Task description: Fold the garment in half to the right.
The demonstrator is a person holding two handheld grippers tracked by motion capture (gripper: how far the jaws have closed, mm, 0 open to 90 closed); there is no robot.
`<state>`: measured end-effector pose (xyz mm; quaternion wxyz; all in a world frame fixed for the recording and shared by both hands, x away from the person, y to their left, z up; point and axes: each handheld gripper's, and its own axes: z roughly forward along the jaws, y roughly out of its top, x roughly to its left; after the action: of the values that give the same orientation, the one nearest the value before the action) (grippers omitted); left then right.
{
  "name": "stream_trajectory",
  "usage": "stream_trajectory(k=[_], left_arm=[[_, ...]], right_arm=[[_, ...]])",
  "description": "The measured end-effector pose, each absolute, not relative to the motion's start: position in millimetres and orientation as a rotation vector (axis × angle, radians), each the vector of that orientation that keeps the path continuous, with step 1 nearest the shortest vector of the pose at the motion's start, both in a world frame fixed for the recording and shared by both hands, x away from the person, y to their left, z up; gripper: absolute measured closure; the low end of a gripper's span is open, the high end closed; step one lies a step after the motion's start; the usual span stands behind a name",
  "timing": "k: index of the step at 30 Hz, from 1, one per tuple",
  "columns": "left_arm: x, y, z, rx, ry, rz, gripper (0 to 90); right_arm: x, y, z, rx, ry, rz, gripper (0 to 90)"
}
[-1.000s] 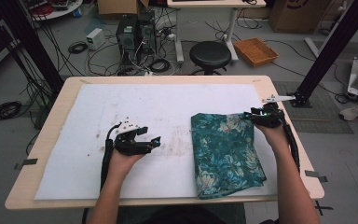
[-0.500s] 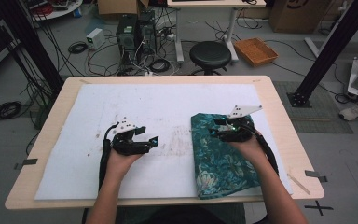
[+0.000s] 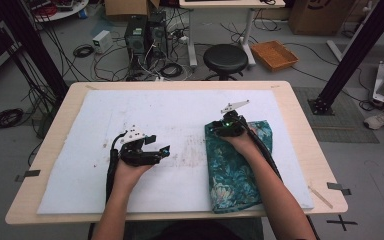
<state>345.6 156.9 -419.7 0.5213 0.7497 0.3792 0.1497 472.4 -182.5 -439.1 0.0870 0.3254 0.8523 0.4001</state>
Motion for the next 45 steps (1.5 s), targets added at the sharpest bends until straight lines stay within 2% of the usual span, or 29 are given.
stream_trajectory(k=[4, 8, 14, 19, 24, 27, 31, 37, 45], left_arm=[[345.8, 155.8, -420.3, 1.801, 0.906, 0.358, 27.4], [344.4, 156.9, -418.8, 1.798, 0.905, 0.359, 27.5], [344.5, 158.1, -418.6, 1.793, 0.909, 0.361, 27.4], [344.6, 153.2, -419.6, 1.805, 0.905, 0.358, 27.4], [344.8, 152.9, -420.1, 1.811, 0.904, 0.359, 27.4], [345.4, 155.0, -420.4, 1.804, 0.914, 0.359, 27.4], [345.9, 157.1, -420.9, 1.799, 0.921, 0.363, 27.4], [345.4, 157.9, -419.7, 1.797, 0.920, 0.369, 27.4], [344.3, 163.0, -418.0, 1.781, 0.931, 0.377, 27.4]], right_arm=[[474.6, -184.0, -444.7, 1.008, 2.558, 1.182, 61.3], [465.8, -195.0, -423.7, 0.970, 2.530, 1.231, 55.3], [440.7, -256.6, -393.0, 0.994, 2.370, 1.272, 55.3], [444.2, -316.9, -413.6, 1.211, 2.288, 1.182, 55.4], [457.5, -346.0, -440.4, 1.400, 2.253, 1.128, 55.6], [455.2, -356.6, -440.1, 1.418, 2.215, 1.138, 55.5], [435.5, -358.6, -426.0, 1.337, 2.192, 1.163, 54.1], [377.8, -329.9, -402.4, 1.066, 2.252, 1.311, 49.7], [332.8, -296.8, -396.4, 0.884, 2.329, 1.448, 46.6]])
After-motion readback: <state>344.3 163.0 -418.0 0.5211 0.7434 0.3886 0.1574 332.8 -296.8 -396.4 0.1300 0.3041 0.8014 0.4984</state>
